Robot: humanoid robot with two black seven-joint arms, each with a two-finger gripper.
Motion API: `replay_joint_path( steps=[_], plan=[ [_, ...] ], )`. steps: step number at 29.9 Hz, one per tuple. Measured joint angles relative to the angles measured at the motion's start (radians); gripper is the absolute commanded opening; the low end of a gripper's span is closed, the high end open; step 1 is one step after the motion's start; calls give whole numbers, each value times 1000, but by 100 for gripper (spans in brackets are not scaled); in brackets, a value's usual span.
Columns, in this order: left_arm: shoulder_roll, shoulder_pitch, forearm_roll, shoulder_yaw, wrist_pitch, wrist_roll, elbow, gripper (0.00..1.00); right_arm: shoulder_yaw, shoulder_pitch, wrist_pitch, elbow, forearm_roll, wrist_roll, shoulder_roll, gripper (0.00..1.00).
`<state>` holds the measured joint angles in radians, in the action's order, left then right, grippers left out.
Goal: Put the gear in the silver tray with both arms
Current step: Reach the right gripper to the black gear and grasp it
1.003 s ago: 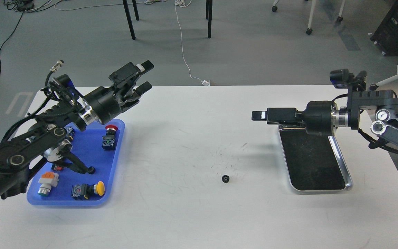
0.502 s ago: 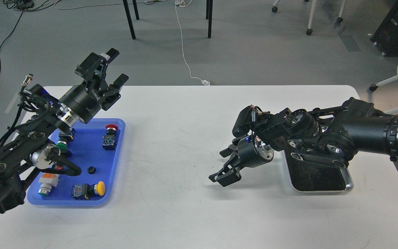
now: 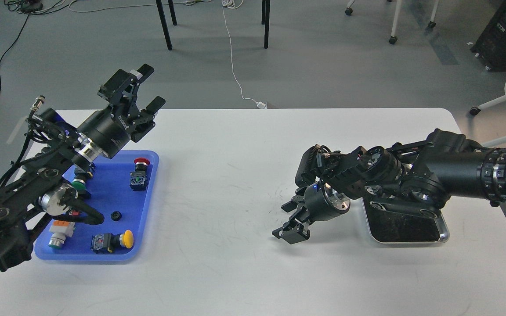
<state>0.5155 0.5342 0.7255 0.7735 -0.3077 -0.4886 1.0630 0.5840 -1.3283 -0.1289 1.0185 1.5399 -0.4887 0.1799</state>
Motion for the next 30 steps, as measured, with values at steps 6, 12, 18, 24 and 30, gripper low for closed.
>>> replay_joint_path(
  steps=[6, 12, 18, 24, 30],
  plan=[
    [-2, 0, 0, 1, 0, 0, 0, 98, 11, -2, -1, 0, 0, 0, -5, 61],
    [-3, 0, 0, 2, 0, 0, 0, 98, 26, -5, -1, 1, 0, 0, -7, 58],
    [-3, 0, 0, 7, -11, 0, 1, 98, 35, -7, -2, 2, 2, 0, -11, 37],
    [0, 0, 0, 8, -25, 0, 2, 98, 45, -14, -7, 2, 2, 0, -11, 33],
    [1, 0, 0, 9, -28, 0, 2, 98, 60, -20, -8, 2, 2, 0, -11, 24]
  ],
)
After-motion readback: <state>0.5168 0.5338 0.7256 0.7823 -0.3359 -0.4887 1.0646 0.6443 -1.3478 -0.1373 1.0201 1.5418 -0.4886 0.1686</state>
